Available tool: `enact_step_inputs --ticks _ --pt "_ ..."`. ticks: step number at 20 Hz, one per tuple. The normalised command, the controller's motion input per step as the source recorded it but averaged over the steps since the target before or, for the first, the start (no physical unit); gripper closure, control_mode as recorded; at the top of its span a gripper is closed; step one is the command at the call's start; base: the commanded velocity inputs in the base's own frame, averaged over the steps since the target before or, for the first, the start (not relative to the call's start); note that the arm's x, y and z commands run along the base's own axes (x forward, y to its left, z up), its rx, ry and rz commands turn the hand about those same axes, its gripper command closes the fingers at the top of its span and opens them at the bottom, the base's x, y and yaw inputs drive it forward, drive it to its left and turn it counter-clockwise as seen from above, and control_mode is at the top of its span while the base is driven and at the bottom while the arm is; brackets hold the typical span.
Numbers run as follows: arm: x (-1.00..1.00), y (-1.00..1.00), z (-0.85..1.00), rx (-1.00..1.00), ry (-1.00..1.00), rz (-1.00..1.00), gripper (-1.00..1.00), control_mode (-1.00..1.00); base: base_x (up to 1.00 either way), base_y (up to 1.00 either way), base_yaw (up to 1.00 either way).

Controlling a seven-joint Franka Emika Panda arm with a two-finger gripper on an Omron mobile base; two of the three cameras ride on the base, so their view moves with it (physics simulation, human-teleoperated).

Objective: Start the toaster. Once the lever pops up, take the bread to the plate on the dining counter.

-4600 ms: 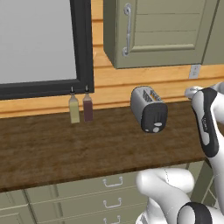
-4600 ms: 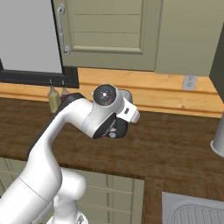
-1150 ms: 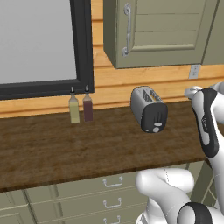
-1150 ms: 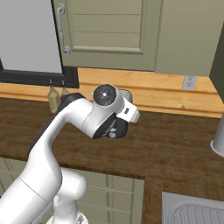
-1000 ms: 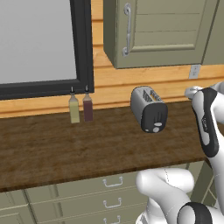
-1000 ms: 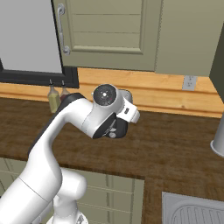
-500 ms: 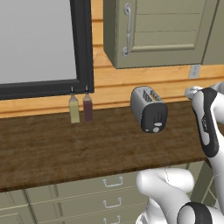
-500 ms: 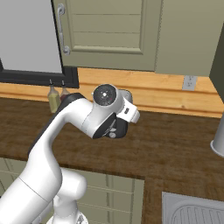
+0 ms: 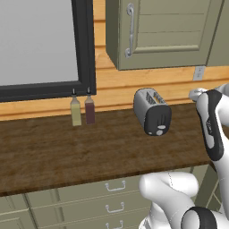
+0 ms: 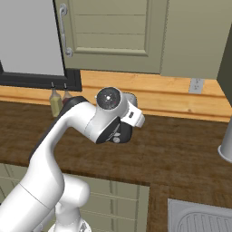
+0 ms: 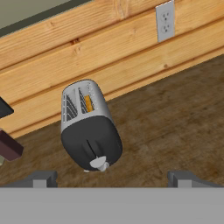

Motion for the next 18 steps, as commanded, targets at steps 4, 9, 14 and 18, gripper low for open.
enact_step_inputs --ticks 4,9,14,18 --pt "0.00 0.00 0.00 0.00 0.00 0.00 -1.00 -1.00 0.00 0.00 0.00" --pt "0.00 0.00 0.00 0.00 0.00 0.00 -1.00 -1.00 0.00 0.00 0.00" --pt "0.00 0.00 0.00 0.00 0.00 0.00 -1.00 -1.00 0.00 0.00 0.00" --pt "0.00 0.00 0.00 0.00 0.00 0.00 -1.00 -1.00 0.00 0.00 0.00"
